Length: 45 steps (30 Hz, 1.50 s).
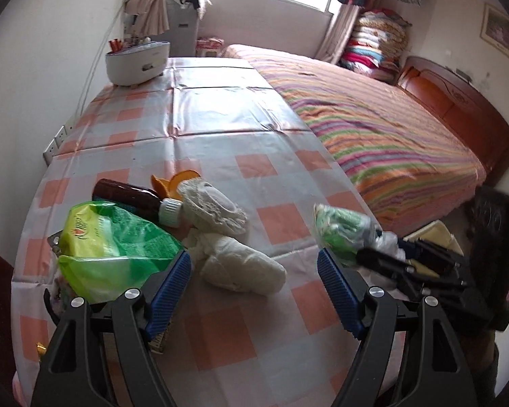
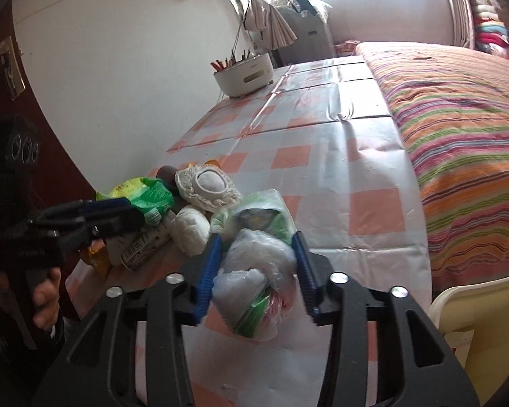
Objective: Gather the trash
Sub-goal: 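Grasp the clear plastic bag with green contents with the right tool, then grasp the crumpled white tissue with the left tool while the right tool lifts the bag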
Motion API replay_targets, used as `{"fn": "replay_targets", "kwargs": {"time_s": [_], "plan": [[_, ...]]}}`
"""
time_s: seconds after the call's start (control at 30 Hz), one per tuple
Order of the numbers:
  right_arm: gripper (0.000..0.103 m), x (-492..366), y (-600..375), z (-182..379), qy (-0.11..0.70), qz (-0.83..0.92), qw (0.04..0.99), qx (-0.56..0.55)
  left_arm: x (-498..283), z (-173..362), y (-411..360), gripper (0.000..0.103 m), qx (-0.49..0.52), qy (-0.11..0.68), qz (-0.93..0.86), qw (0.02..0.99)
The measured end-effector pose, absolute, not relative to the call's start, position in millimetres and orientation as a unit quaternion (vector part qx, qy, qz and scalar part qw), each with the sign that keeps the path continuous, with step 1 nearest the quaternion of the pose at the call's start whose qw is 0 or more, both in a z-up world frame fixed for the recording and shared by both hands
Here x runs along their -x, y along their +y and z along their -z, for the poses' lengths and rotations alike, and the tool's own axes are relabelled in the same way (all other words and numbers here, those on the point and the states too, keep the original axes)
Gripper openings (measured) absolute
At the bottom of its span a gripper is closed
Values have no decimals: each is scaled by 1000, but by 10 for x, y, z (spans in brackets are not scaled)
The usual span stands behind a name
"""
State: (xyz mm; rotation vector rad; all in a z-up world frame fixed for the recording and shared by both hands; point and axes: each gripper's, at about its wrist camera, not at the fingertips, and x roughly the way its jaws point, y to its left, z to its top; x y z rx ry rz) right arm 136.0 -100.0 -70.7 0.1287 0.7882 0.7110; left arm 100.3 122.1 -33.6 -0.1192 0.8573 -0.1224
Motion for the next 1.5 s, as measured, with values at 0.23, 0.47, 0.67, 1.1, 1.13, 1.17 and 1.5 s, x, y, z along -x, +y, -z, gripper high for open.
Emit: {"fn": "replay_targets", "kwargs": {"time_s": [0.23,0.47,0.67,1.1,1.13,1.17,1.5], "plan": [[33,-1387,-1025,709,372,-335,862,-74,-1114,603,1019,75,18,451,77,889],[31,-1336,-1031,671,359,-336,868,-71,-1204,726,1072,75,27,465,69,882],[30,-1306,-1129,592,340,-333,875,-89,-1227,782,995,75,-6,467,61,882],[30,-1265,-1226,541,328,-337,876,-105,-1420,933,970,75,-6,480,58,875],[30,-1264,-1232,538,328,-337,876,-106,-1440,943,964,75,-8,481,55,875],[30,-1260,-1239,536,328,-337,876,-107,-1453,949,959,75,-9,481,52,875],[30,-1242,-1339,517,325,-335,877,-114,-1603,990,934,75,3,473,33,880]]}}
